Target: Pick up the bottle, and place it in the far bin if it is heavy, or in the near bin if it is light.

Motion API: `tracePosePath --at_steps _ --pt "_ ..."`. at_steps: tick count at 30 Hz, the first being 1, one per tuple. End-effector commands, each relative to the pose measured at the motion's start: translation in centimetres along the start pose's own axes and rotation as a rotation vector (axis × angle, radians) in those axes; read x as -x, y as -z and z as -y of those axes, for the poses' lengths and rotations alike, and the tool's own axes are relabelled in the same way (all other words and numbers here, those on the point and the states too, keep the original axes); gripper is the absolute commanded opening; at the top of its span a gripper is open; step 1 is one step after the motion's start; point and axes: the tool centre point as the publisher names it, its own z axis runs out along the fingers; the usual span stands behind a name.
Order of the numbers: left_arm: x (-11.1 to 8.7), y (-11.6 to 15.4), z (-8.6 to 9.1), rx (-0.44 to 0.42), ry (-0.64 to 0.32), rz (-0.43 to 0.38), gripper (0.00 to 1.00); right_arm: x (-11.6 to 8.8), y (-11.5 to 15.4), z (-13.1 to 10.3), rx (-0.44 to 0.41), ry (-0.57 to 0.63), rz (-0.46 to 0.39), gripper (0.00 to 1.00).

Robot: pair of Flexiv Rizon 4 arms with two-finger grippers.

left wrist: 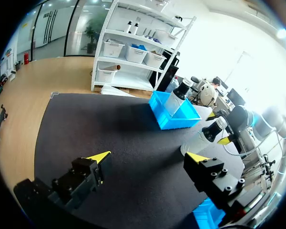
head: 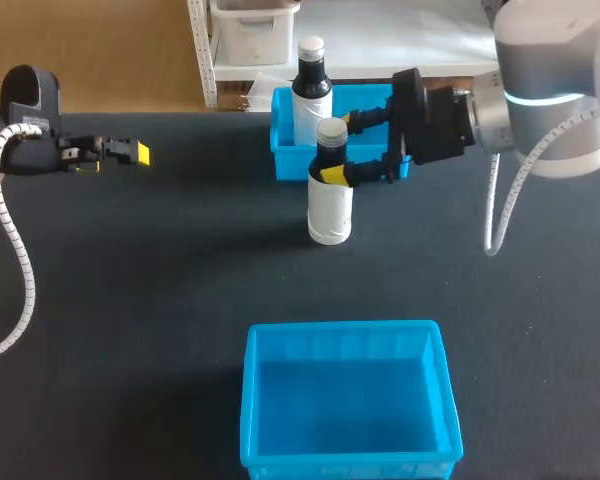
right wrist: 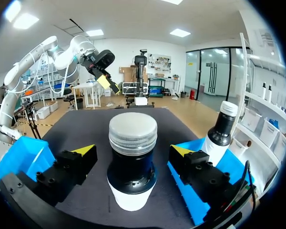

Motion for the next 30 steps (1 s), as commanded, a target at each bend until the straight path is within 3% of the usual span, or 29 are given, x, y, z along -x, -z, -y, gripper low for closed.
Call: tracePosePath --at_steps 1,17,22,26,30 --pt "0.00 0.00 0.00 0.000 0.000 0.000 1.00 -0.07 -0.37 0.29 0.002 -0.001 -0.002 1.00" --pt "0.00 0.00 0.00 0.000 0.000 0.000 1.00 0.16 -0.70 0.45 0.012 0.004 0.005 1.00" --pt "0.00 0.00 0.00 0.000 0.000 0.000 1.00 0.29 -0.74 0.36 0.017 0.003 0.009 0.89" --pt "0.00 0.00 0.00 0.000 0.000 0.000 1.00 0.33 -0.69 0.41 0.016 0.004 0.011 0.86" --pt "0.00 0.00 0.00 0.000 0.000 0.000 1.00 0.34 -0.68 0.46 0.015 0.006 0.012 0.74"
